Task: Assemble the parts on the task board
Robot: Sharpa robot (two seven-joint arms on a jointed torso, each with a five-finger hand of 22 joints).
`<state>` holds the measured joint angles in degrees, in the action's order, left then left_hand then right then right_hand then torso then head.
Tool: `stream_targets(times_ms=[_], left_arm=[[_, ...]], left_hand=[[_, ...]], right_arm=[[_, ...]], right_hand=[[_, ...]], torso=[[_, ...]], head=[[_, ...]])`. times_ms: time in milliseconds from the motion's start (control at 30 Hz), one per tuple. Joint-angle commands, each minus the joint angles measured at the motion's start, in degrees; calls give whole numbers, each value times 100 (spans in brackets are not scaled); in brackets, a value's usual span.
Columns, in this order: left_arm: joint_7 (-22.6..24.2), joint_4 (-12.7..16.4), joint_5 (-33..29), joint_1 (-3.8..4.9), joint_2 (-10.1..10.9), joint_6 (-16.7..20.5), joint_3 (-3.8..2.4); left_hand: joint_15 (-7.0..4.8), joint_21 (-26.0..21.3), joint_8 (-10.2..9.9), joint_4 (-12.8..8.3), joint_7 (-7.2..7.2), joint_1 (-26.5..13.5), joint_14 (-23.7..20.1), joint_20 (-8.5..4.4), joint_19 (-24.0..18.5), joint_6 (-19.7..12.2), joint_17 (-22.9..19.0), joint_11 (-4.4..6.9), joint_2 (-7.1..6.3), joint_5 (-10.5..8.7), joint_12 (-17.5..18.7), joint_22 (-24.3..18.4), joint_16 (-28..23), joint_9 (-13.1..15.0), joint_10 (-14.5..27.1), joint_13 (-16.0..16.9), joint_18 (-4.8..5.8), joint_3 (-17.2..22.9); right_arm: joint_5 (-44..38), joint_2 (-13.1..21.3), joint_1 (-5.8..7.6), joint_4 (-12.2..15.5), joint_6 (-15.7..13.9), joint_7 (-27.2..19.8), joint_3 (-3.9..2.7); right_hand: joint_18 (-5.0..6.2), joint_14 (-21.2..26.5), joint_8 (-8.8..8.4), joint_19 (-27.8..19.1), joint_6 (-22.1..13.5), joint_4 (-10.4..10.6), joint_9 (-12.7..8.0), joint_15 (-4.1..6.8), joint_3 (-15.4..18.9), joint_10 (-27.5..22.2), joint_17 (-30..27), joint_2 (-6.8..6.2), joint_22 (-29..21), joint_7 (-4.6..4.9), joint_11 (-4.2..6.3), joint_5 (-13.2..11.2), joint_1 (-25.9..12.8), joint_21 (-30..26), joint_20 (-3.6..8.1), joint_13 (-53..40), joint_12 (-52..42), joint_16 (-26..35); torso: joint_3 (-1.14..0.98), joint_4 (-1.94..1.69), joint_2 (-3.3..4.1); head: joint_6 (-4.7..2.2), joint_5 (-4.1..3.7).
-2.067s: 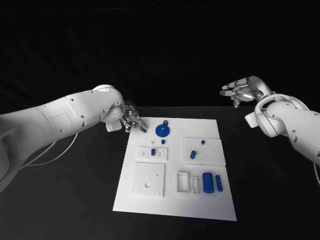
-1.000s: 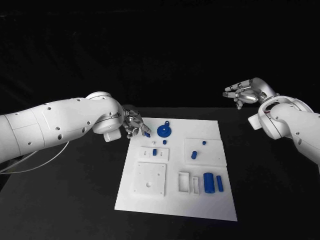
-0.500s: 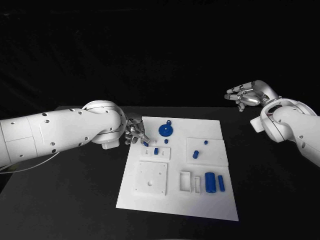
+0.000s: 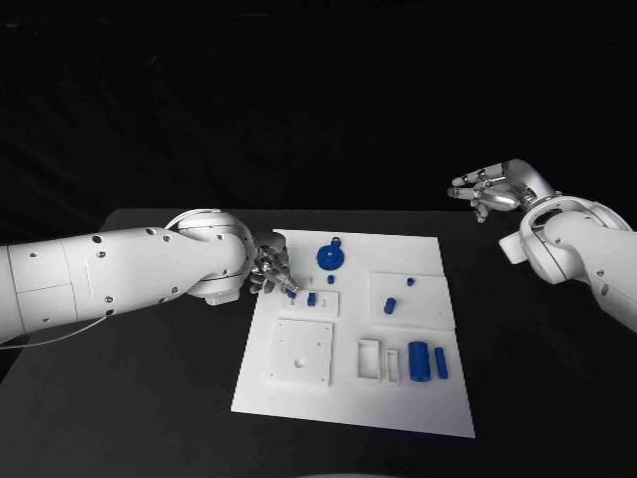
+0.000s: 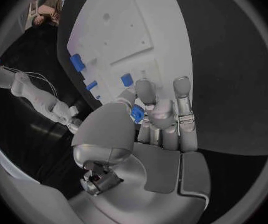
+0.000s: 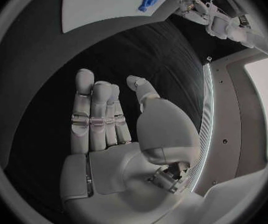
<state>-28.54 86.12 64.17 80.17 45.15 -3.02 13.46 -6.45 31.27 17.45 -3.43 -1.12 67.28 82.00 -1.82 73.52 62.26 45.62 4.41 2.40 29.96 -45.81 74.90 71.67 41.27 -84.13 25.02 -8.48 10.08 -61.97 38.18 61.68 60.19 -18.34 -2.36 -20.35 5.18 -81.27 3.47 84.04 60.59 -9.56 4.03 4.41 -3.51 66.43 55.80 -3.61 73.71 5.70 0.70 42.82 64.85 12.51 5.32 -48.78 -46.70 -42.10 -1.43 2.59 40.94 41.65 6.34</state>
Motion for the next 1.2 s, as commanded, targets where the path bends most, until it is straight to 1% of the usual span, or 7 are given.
stream_targets(times_ms=[33, 367, 833, 933, 1200], left_arm=[[-52, 61, 103, -7, -11, 122, 2], [-58, 147, 77, -16, 12, 43, 7], [-40, 157, 90, -18, 44, -88, 8], [-38, 166, 92, -20, 59, -104, 8], [-26, 172, 93, -23, 78, -142, 8]], left_hand=[[-8, 35, -3, -495, 167, 63, 33, 38, 8, 213, 4, 42, -7, 18, -19, 97, -4, 5, -244, -5, -48, 504], [-8, 38, -3, -498, 168, 57, 34, 46, 7, 218, -4, 42, -10, 25, -27, 96, -11, 6, -243, -27, -56, 510], [-6, 38, -6, -507, 166, 59, 33, 57, 2, 219, -3, 41, -13, 27, -34, 95, -15, 5, -243, -57, -66, 516], [-5, 42, -7, -517, 166, 59, 32, 63, -1, 220, -3, 42, -16, 31, -42, 96, -17, 6, -243, -82, -72, 518], [-5, 42, -7, -517, 166, 59, 32, 63, -1, 220, -3, 42, -16, 31, -42, 96, -17, 6, -243, -82, -72, 518]], right_arm=[[-2, 0, -5, 8, 37, -51, -3], [-2, 4, -8, 1, 41, -51, -3], [-2, -10, -19, -19, 50, -53, -3], [-2, -13, -23, -23, 52, -53, -3], [-2, -22, -28, -35, 55, -54, -3]], right_hand=[[88, 6, 12, 199, -47, 41, -7, -22, 3, -22, -1, -62, -3, 4, -12, 12, 9, -2, -10, 4, -6, 13], [88, 4, 12, 199, -42, 42, -7, -21, 0, -20, -1, -67, -5, 3, -10, 13, 12, 2, -9, 6, -5, 13], [88, 4, 12, 199, -42, 42, -7, -21, 0, -20, -1, -67, -5, 3, -10, 13, 12, 2, -9, 6, -5, 13], [88, 4, 12, 199, -42, 42, -7, -21, 0, -20, -1, -67, -5, 3, -10, 13, 12, 2, -9, 6, -5, 13], [88, 4, 12, 199, -42, 42, -7, -21, 0, -20, -1, -67, -5, 3, -10, 13, 12, 2, -9, 6, -5, 13]], torso=[[-7, -1, -4], [-5, -2, -3], [-4, -4, -6], [-4, -2, -4], [-1, -2, -5]], head=[[13, 8], [20, 10], [31, 18], [23, 42], [28, 37]])
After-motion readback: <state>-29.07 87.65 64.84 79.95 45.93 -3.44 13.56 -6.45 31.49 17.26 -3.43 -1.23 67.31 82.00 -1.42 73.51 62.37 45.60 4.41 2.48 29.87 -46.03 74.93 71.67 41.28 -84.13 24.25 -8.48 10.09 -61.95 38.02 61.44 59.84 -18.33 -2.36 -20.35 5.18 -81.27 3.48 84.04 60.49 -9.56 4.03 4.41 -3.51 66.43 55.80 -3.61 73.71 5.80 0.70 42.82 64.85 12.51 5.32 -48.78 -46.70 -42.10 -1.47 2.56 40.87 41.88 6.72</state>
